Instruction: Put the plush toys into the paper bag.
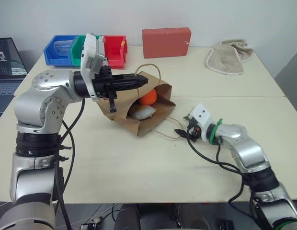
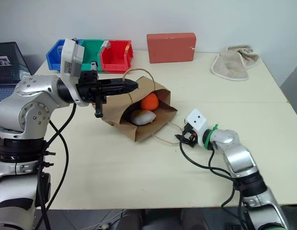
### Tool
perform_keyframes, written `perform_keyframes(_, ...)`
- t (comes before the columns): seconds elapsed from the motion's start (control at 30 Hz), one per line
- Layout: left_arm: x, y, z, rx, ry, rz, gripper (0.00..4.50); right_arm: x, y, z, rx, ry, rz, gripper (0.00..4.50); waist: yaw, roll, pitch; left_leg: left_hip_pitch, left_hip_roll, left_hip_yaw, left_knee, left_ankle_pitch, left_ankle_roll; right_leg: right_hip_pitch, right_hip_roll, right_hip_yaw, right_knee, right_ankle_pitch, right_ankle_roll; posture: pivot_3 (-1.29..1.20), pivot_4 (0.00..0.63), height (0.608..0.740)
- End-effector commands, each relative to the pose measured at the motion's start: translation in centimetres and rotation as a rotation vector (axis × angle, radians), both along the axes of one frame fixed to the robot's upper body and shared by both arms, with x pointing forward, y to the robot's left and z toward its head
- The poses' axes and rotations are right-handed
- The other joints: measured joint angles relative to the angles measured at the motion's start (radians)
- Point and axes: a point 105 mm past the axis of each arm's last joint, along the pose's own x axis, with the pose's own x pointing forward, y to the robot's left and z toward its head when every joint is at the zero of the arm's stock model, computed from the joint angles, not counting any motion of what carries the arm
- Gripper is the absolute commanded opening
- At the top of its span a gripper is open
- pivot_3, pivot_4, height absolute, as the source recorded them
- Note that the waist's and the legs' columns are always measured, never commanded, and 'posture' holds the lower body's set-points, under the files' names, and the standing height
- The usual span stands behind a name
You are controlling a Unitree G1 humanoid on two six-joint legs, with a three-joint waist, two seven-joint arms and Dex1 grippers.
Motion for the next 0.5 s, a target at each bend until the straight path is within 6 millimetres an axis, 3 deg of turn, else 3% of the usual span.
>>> perform_keyframes(0.03,-0.5,0.2,1.5,0.0,-0.073,0.0,0.0,0.6,1.0,1.4,0.066,-0.009,0.012,2.98,0.0,0.0,0.0,0.0,0.0,0.0,0.0,0.0,0.0,0.0,0.0,0.0,0.0,0.0,0.0,0.0,0.15,0.74)
perform_keyframes(0.3,-0.6,0.5,1.6,-0.002,-0.077,0.017,0.0,-0.4,1.6,2.5,0.188,0.086,0.059,0.04,0.002,0.0,0.0,0.0,0.0,-0.001,-0.001,0.0,0.0,0.0,0.0,-0.001,0.0,0.0,0.0,0.0,0.15,0.74)
perform_keyframes(0.37,-0.5,0.7,1.8,-0.011,-0.08,0.028,0.0,-0.8,1.6,3.6,0.254,0.112,0.071,0.04,0.002,0.0,0.0,0.0,0.0,-0.001,-0.001,0.0,0.0,0.0,0.0,-0.001,0.0,0.0,0.0,0.0,0.15,0.74)
perform_keyframes(0.5,0.1,1.3,3.3,-0.069,-0.096,0.066,0.0,-2.2,0.2,9.7,0.383,0.08,0.13,0.04,0.004,0.001,0.001,0.0,0.0,-0.001,-0.001,0.0,0.0,0.0,0.0,-0.001,0.0,0.0,0.0,0.0,0.15,0.74)
